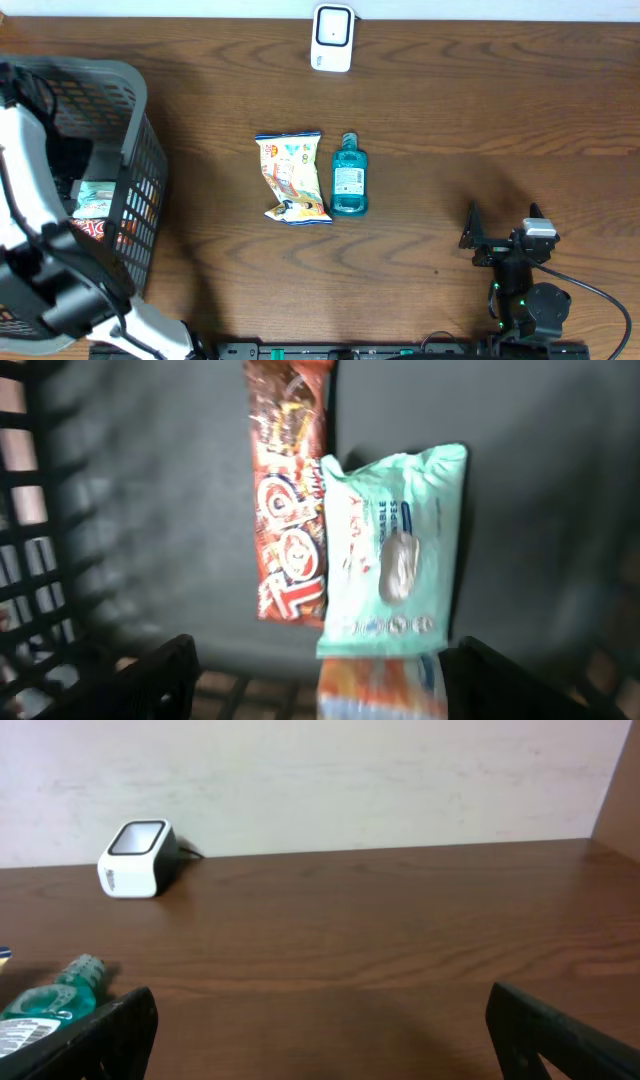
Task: Scan the item barcode
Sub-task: 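Reach the left gripper into the basket and grasp the mint-green wipes pack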
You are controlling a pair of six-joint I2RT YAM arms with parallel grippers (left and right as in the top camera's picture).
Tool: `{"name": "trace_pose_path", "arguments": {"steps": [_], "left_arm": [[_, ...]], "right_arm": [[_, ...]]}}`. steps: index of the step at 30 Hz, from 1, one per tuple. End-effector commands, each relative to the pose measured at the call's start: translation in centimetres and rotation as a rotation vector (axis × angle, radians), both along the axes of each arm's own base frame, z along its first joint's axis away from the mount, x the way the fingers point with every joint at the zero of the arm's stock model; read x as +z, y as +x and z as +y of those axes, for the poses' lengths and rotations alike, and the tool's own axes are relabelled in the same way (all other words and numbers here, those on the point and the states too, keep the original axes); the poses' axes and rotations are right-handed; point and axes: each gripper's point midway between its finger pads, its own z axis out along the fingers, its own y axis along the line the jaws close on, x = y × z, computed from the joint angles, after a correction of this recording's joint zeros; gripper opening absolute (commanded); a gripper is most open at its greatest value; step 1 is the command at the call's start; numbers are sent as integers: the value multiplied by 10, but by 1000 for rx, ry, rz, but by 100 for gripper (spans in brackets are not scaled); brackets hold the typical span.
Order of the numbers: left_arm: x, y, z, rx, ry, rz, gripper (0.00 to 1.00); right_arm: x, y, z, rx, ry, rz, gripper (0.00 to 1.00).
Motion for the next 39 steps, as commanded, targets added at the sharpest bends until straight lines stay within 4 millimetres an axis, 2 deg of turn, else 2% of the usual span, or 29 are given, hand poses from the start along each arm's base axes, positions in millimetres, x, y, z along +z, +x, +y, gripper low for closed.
{"name": "trace_pose_path", "arguments": {"steps": [1, 4, 5, 8, 22, 23, 29, 33, 36, 39], "left_arm": [[-36, 3, 0, -13, -50, 65, 81], [-56, 8, 2, -34, -62, 77, 81], [-68, 16, 1, -69, -85, 57, 81], [-84, 26, -4, -110, -124, 19, 81], [-131, 13, -12, -106, -137, 28, 81], [-132, 13, -12, -106, -135, 26, 78], [-133, 14, -12, -106, -133, 22, 51], [-127, 16, -10, -110, -124, 8, 44], [-107, 19, -4, -107, -104, -24, 43], [-70, 24, 6, -97, -60, -91, 43]], "right_arm": [[-1, 0, 4, 15, 13, 0, 99], [0, 0, 4, 15, 13, 0, 99], [0, 0, 4, 15, 13, 0, 99], [-1, 0, 4, 15, 13, 0, 99], [-1, 0, 4, 15, 13, 0, 99], [-1, 0, 4, 15, 13, 0, 99], [-1, 0, 4, 15, 13, 0, 99], [-1, 0, 4, 15, 13, 0, 99], [-1, 0, 4, 15, 13, 0, 99], [-1, 0, 4, 15, 13, 0, 99]]}}
